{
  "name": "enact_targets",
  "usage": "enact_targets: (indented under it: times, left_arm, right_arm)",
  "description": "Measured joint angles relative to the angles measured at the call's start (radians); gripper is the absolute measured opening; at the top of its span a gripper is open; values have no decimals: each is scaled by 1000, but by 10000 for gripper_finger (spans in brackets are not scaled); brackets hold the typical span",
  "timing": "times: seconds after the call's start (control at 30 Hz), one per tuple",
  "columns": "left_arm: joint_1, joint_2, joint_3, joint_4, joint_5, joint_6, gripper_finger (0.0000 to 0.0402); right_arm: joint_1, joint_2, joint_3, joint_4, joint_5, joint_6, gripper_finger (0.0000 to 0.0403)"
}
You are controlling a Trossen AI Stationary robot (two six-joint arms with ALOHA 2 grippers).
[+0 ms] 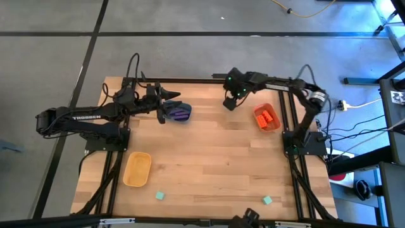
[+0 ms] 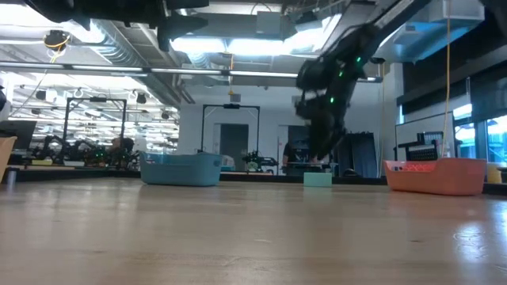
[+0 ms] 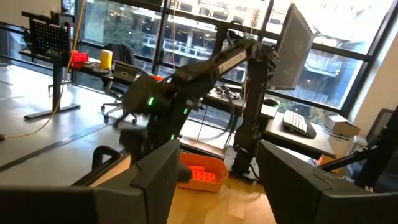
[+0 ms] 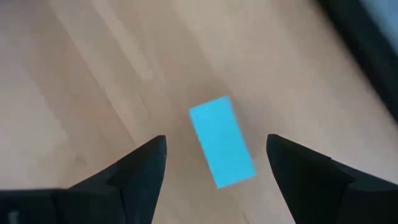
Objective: Sort & place blocks by color
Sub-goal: Put the top center blue block into the yellow bin
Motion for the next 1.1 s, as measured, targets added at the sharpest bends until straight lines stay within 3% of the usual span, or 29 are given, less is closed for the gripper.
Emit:
enact_targets:
  times: [0.2,0.3,0.5,0.67,0.83,0.97,1.1]
  left_arm:
    - [0,0,0,1,0,-4,207]
    - [0,0,0,1,-2,-4,207]
    - [0,0,0,1,-27,-4,207]
    - [0,0,0,1,-28,-4,207]
    - [0,0,0,1,-28,-4,207]
    - [0,0,0,0,-28,-6,207]
    - [-1,0,0,0,-27,-8,207]
  right_arm:
    - [0,109,2,15,28,-86,280]
    - [0,134,3,34,80,-86,280]
    - [0,168,3,22,85,-116,275]
    - [0,168,3,21,86,-115,229]
    - [0,162,3,13,84,-114,136]
    - [2,106,-9,-32,14,-111,135]
    - [10,-36,-131,18,-69,-100,135]
